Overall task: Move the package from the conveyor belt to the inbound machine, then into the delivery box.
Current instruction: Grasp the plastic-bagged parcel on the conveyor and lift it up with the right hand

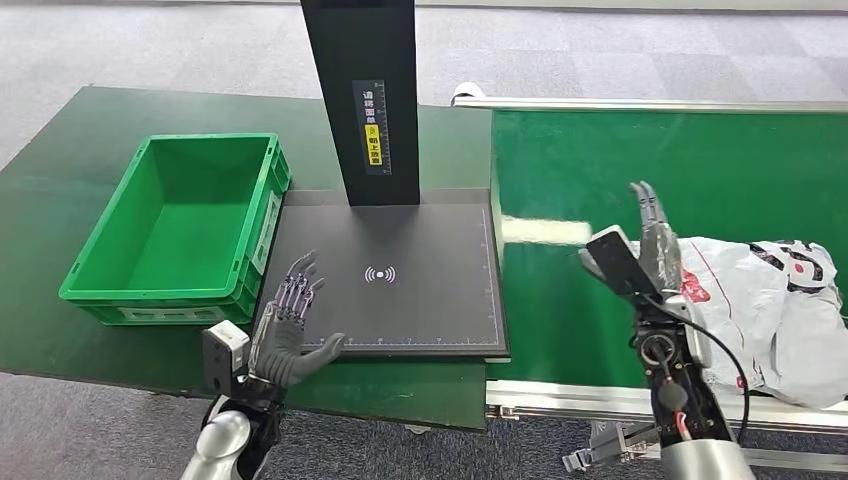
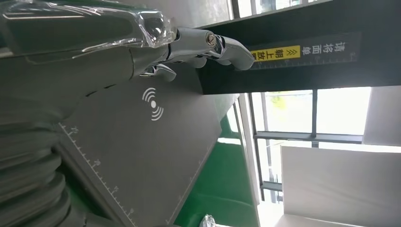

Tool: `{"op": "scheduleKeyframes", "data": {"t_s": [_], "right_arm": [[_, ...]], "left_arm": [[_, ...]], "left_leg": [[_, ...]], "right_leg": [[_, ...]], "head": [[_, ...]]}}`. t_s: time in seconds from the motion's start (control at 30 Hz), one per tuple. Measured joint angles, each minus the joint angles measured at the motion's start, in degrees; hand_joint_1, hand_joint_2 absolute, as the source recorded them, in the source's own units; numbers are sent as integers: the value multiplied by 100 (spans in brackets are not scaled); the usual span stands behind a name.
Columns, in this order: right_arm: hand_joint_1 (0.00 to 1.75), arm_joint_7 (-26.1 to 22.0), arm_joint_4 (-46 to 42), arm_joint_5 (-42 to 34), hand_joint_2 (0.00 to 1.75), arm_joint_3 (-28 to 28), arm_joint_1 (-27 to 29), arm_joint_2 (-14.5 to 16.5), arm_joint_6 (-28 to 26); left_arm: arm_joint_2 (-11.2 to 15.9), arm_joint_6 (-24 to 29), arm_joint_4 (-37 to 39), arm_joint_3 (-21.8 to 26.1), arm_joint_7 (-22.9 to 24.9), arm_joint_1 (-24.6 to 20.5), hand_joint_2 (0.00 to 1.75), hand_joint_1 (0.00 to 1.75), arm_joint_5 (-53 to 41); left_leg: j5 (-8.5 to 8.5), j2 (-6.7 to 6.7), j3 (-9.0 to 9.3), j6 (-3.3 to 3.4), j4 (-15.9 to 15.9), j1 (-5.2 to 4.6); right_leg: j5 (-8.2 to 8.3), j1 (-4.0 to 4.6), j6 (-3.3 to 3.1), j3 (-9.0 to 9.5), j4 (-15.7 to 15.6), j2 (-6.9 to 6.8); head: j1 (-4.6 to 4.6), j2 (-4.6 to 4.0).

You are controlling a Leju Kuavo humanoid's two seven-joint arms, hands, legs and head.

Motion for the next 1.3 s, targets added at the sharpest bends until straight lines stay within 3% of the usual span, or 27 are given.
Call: {"op": "scheduleKeyframes", "data": {"t_s": [0.3,0.53,0.6,0.73,0.83,1.3], "right_arm": [[0,831,1250,1137,175,-232,-888,-426,-519],[0,1933,2006,2330,175,-233,-1218,-631,-681],[0,2295,2195,2715,175,-217,-1281,-687,-392],[0,2893,2593,3411,175,-105,-1380,-742,929],[0,3022,2811,3636,175,-16,-1377,-737,1391],[0,3066,3137,3690,175,75,-1401,-736,1517]], "left_arm": [[63,51,-156,108,2,180,175,0,1],[74,125,-163,144,21,235,175,0,-28],[74,133,-163,149,28,240,175,0,-59],[70,139,-163,153,49,240,175,0,-133],[66,142,-163,156,61,239,175,0,-169],[65,142,-163,168,79,239,175,0,-186]], "left_leg": [[0,-1,0,0,0,1],[0,-5,-2,0,1,0],[0,-5,-2,1,0,0],[0,-4,-1,0,0,1],[0,-5,-1,0,0,1],[0,-5,-2,1,0,1]], "right_leg": [[0,1,0,0,0,-1],[0,1,0,0,0,-4],[0,1,0,0,0,-4],[0,1,0,0,0,-3],[0,1,0,-1,0,-3],[0,1,0,0,0,-3]], "head": [[-2,0],[-2,0],[-2,0],[-1,-1],[-3,0],[-2,0]]}}
